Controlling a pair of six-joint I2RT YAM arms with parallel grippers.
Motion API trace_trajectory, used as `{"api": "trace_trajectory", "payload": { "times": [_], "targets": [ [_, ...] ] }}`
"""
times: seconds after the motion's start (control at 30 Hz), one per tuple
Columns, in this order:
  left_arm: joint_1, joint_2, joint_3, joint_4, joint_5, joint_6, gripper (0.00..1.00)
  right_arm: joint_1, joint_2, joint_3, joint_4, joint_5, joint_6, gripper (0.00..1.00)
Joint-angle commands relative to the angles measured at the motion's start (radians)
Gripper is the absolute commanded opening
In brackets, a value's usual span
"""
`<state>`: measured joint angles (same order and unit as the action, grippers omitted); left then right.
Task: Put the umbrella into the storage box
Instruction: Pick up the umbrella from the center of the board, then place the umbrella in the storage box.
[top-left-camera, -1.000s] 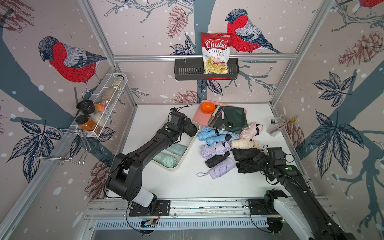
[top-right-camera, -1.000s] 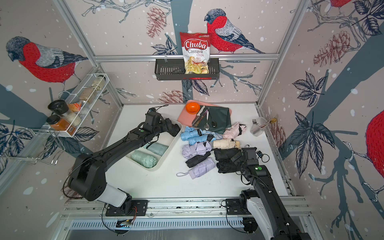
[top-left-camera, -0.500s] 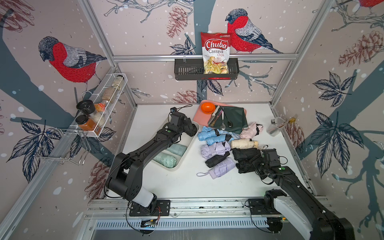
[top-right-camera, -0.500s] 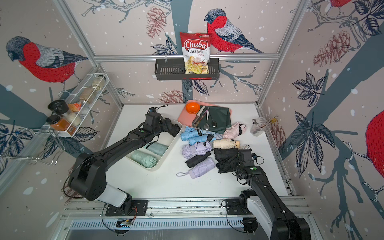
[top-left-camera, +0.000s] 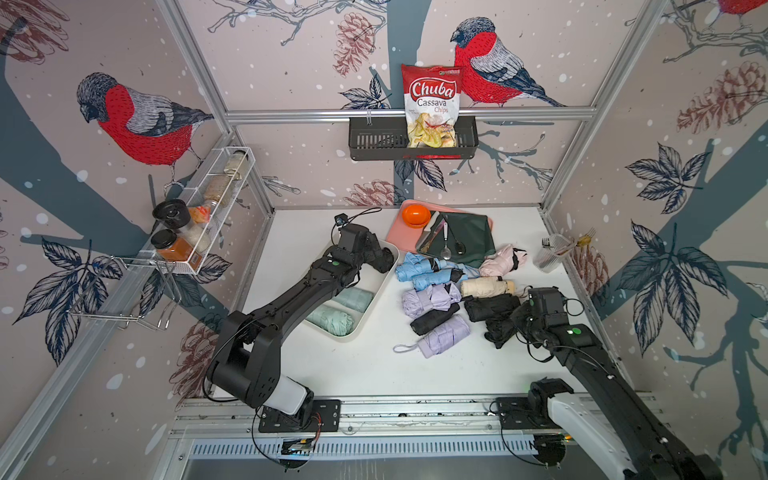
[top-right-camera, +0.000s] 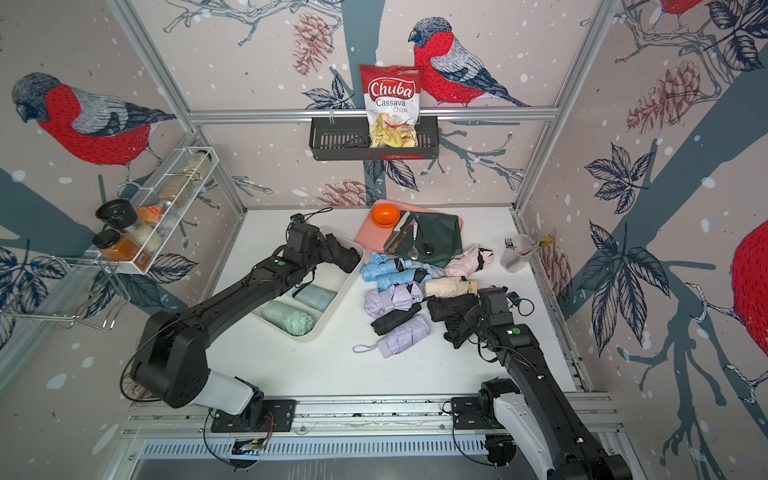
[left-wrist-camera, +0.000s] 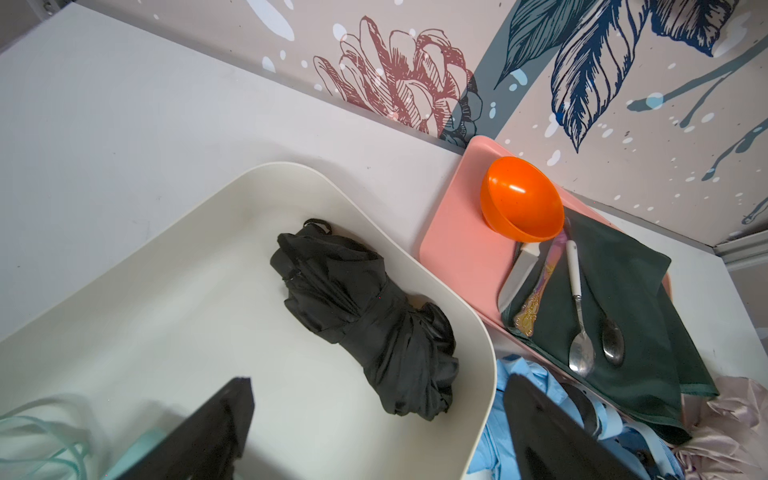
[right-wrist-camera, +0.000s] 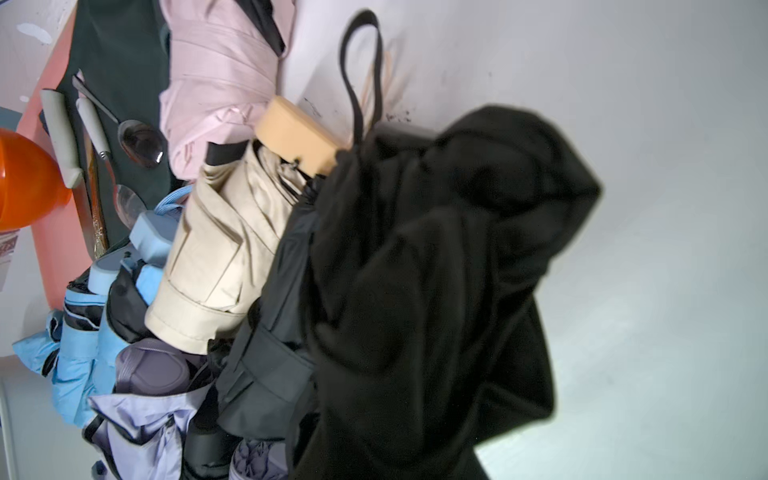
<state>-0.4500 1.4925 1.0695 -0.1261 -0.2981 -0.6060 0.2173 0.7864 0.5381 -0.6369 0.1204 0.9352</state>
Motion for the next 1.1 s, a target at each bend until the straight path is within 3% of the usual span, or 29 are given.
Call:
{"api": "trace_trajectory", "payload": {
  "times": [0.0, 0.17, 0.33, 0.5, 0.83, 1.07],
  "targets": [
    [0.001, -0.025, -0.002, -0.042, -0.069, -0.063, 0.97, 0.069, 0.035, 0.098, -0.075, 0.111, -0.092, 0.09],
    [0.007, -0.08, -0.022, -0.105, -0.143, -0.129, 0.97, 0.301, 0.212, 0.336, -0.051, 0.231, -0.214, 0.03],
    [0.027, -0.169, -0.11, -0.126, -0.226, -0.207, 0.97, 0.51, 0.501, 0.62, 0.062, 0.301, -0.51, 0.0],
    [0.145, -0.281, -0.246, -0.102, -0.121, -0.308, 0.97, 0.66, 0.845, 0.943, 0.129, 0.387, -0.88, 0.0],
    [0.201, -0.391, -0.331, -0.186, -0.166, -0.372, 0.97, 0.72, 1.321, 1.543, 0.027, 0.016, -1.289, 0.0],
    [0.235, -0.399, -0.368, -0.205, -0.139, -0.411, 0.97, 0.738, 1.51, 1.777, -0.064, -0.061, -1.401, 0.0]
  ]
}}
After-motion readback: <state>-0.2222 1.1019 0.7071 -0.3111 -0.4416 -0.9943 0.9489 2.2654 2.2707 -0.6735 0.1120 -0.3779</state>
